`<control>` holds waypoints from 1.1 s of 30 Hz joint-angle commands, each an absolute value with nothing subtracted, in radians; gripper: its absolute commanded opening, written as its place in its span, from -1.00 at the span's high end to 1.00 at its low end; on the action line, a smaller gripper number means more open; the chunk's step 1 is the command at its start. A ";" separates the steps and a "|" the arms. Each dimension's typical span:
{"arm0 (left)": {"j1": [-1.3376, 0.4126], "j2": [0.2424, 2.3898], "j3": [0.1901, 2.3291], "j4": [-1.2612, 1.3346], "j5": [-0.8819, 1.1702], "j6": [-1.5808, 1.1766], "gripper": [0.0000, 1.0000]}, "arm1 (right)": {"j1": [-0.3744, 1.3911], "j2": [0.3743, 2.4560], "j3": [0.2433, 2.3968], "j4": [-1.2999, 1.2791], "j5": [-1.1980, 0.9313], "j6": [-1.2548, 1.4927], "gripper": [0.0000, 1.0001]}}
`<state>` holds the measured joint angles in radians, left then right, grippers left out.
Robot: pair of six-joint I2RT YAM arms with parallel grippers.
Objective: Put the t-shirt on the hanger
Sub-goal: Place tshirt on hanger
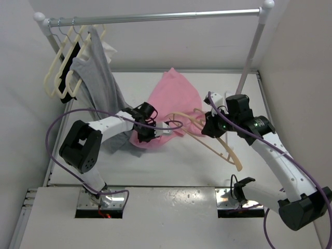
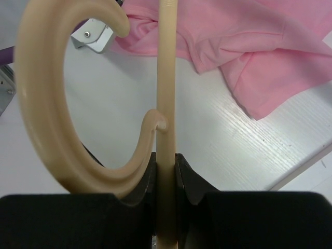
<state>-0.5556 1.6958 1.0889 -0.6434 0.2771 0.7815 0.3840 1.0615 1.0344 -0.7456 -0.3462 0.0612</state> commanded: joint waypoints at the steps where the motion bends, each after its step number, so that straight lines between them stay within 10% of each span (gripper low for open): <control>1: -0.563 1.672 1.075 -0.655 0.319 0.787 1.00 | 0.388 1.054 1.031 -0.735 -0.367 0.072 1.00; 33: -0.531 1.496 1.197 -0.959 0.404 1.146 1.00 | 0.456 1.198 1.146 -0.796 -0.493 -0.027 1.00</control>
